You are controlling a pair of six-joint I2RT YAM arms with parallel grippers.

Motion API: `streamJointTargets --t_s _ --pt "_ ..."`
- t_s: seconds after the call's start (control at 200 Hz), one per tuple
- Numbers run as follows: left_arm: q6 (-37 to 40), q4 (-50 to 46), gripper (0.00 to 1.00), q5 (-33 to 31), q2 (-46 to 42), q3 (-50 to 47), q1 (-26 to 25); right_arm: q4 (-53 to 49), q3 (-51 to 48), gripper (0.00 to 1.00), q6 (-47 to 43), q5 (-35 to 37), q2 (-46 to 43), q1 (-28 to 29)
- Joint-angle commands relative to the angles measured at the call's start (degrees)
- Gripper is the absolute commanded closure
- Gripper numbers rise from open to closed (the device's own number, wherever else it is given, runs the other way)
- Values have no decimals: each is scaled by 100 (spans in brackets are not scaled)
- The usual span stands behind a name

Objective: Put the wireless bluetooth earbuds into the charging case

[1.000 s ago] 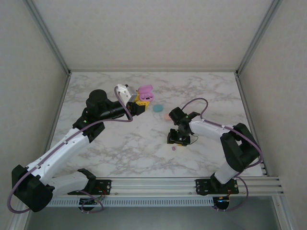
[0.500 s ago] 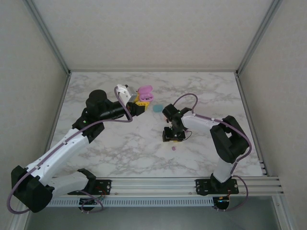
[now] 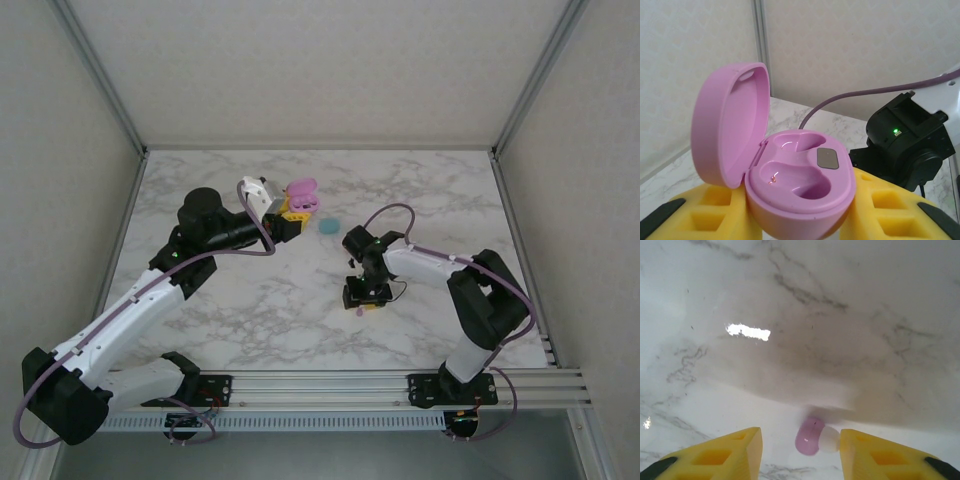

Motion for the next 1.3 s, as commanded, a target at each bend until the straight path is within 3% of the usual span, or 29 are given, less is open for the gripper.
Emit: streamJointTargets --t_s 0.0,0.43,0.741,1.296 --pt "14 32 65 -10 -68 30 -36 -223 -196 55 -18 -297 -207 72" --pt "-61 42 65 -27 -95 8 -45 21 99 55 96 -776 -165 184" --pt "-8 -11 65 -128 -172 -30 -40 -285 151 55 79 627 -284 329" --pt "-29 -36 65 -91 -127 44 -44 259 -242 51 -191 -157 310 302"
